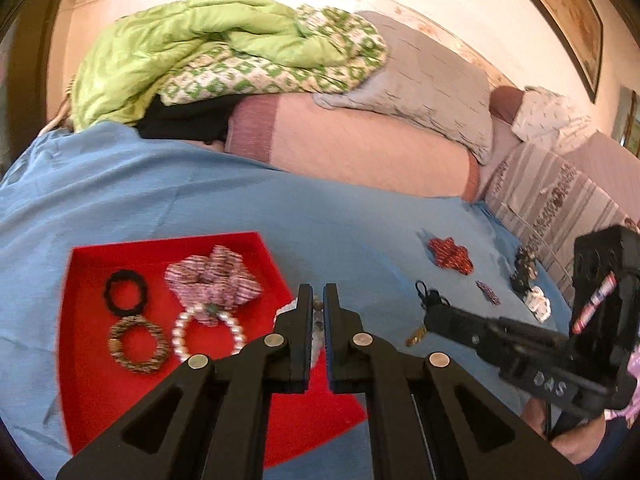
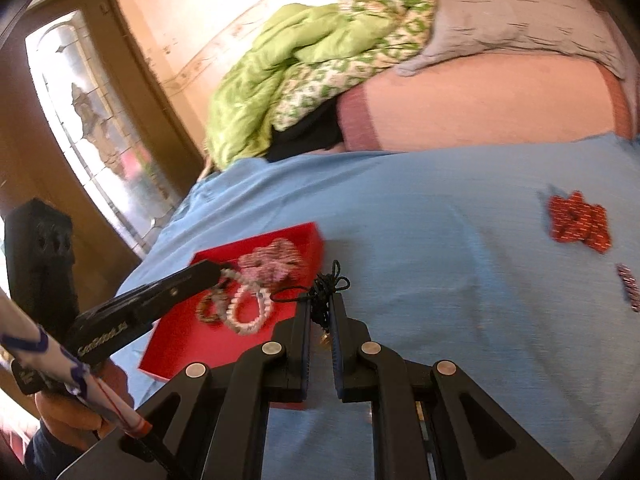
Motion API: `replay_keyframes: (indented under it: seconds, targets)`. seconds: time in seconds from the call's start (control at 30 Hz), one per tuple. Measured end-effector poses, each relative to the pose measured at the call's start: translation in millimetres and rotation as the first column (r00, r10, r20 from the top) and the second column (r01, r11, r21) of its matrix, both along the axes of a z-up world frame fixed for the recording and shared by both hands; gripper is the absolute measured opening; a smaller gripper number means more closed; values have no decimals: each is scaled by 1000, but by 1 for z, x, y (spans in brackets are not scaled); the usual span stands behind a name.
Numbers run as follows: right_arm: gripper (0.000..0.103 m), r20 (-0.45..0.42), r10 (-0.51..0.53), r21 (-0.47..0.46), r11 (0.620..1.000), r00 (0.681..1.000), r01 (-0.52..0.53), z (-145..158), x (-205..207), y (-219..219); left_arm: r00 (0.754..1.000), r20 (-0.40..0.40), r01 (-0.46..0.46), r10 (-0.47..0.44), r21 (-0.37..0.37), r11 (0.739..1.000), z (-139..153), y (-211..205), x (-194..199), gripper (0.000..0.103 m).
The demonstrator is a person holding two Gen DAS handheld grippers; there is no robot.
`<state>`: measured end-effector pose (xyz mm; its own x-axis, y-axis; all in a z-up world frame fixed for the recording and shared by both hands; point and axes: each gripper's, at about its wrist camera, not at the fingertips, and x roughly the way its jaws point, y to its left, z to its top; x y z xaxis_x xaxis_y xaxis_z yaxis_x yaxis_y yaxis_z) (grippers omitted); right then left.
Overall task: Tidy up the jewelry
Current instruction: 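Lift the gold pendant by its cord and carry it toward the red tray, then carry the pearl strand with the left tool over the tray while the right tool holds the pendant above it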
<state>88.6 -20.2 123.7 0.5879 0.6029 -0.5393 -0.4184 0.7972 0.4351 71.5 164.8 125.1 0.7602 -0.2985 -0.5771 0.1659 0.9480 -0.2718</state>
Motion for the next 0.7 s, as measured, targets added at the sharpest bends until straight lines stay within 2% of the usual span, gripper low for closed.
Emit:
replay_keyframes:
  seconds: [0.17, 0.4, 0.57, 0.7]
  targets:
    - [10, 5, 61, 21, 998, 998, -61, 0, -6, 30, 999, -8, -53, 53, -17, 998, 0, 29, -3, 5]
    - [10, -21, 152, 42, 988, 988, -151, -10, -12, 66, 991, -71, -109, 110, 19, 994, -16, 54, -2, 5]
    - [10, -71, 189, 32, 982, 979, -187, -30, -5, 84, 981, -130, -140, 146, 48, 989, -34, 63, 3, 5]
    - [10, -112, 180, 18, 984, 977, -179, -46, 7, 87, 973, -157, -159, 167, 58, 986, -43, 66, 8, 5]
